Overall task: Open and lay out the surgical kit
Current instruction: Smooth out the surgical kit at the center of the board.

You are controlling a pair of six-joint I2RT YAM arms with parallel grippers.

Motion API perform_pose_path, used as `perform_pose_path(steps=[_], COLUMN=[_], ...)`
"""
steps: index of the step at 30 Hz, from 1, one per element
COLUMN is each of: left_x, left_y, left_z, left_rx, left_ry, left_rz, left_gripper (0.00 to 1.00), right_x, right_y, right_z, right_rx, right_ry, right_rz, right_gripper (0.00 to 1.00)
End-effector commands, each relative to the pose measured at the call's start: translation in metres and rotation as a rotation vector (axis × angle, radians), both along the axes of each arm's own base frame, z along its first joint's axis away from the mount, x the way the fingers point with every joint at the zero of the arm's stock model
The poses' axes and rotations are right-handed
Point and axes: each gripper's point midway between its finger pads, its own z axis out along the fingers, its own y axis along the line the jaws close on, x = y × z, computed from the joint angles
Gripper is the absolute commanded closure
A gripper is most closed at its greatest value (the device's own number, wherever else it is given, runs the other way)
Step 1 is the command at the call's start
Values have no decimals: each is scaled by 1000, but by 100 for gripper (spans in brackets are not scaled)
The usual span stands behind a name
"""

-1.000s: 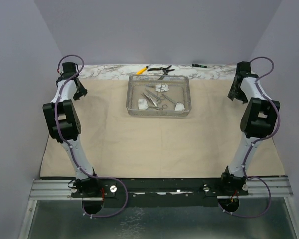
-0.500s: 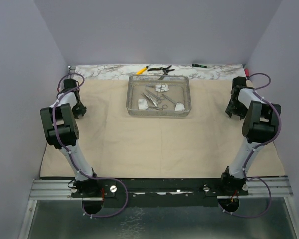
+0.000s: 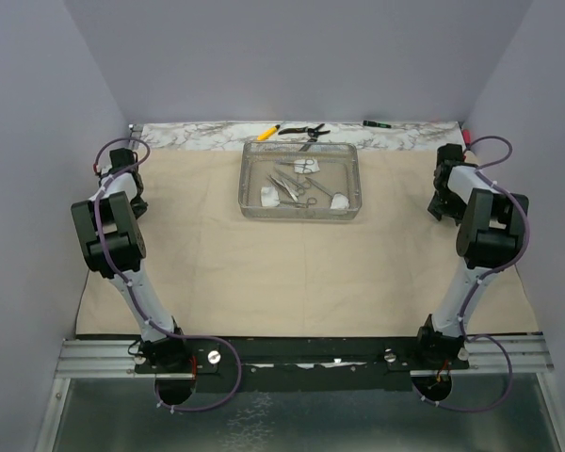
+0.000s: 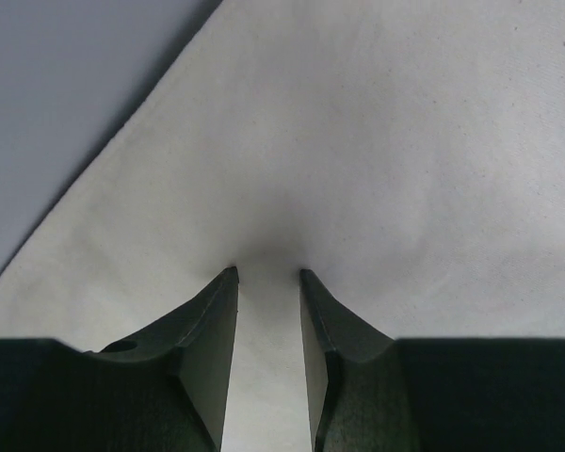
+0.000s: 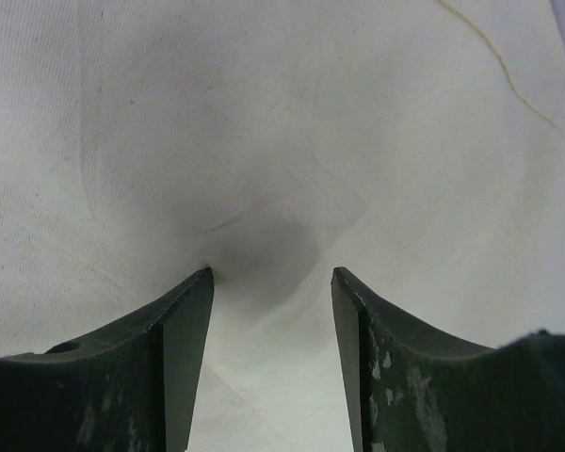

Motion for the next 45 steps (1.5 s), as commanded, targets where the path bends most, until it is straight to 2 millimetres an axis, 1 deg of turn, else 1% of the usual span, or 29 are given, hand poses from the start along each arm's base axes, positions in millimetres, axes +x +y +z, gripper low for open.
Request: perform_pose_path(steps=[1,3,5,8,11,13,16,18,21,23,25,26,28,30,31,33,35,36,38,39,42,44,45], left_x=[-11,-7,1,19,43,59,83,94,106,111,114,115,116,115,115,113,108,105,96,91,75,64,59], left_y=[15,17,18,12,-3,-12,-32,-48,-71,-85,-99,-106,-121,-135,-141,-151,-155,-155,-153,-151,-147,-149,-150], left_z=[-21,-10,6,37,70,95,128,148,172,184,192,195,198,198,197,191,179,171,147,137,107,93,87], left_rx=[48,58,65,37,-24,-57,-111,-130,-166,-190,-207,-213,-222,-231,-241,-262,-278,-278,-287,-284,-283,-294,-300], left_ry=[93,66,26,-73,-201,-282,-389,-444,-531,-578,-608,-616,-622,-622,-621,-611,-586,-569,-519,-496,-428,-396,-384], left_rz=[7,8,-2,-36,-92,-131,-225,-289,-380,-423,-458,-480,-525,-560,-573,-584,-569,-547,-504,-486,-435,-419,-413], left_gripper=[66,66,65,63,61,58,53,49,39,35,28,26,25,25,25,26,28,30,33,35,37,38,38], right_x=[-24,-13,2,29,57,76,98,109,118,119,116,113,105,91,81,63,38,25,-3,-16,-55,-75,-81], right_y=[-16,-15,-13,-13,-12,-5,14,34,67,92,116,127,142,141,136,125,109,99,79,62,23,0,-9], right_z=[-30,-18,4,46,90,116,150,168,183,185,182,178,168,153,142,129,118,111,98,93,80,72,68], right_rx=[-62,-48,-33,-25,-12,21,81,115,170,222,261,274,270,267,255,214,146,110,37,8,-68,-106,-121], right_ry=[155,116,50,-52,-161,-236,-343,-394,-434,-437,-426,-416,-392,-363,-335,-287,-219,-185,-124,-100,-29,-11,-10], right_rz=[-21,-17,-7,25,63,100,149,188,243,300,343,363,375,314,273,194,130,97,44,5,-87,-140,-145], right_gripper=[43,43,42,42,41,40,36,32,22,18,16,15,15,16,18,22,27,31,36,39,42,44,44])
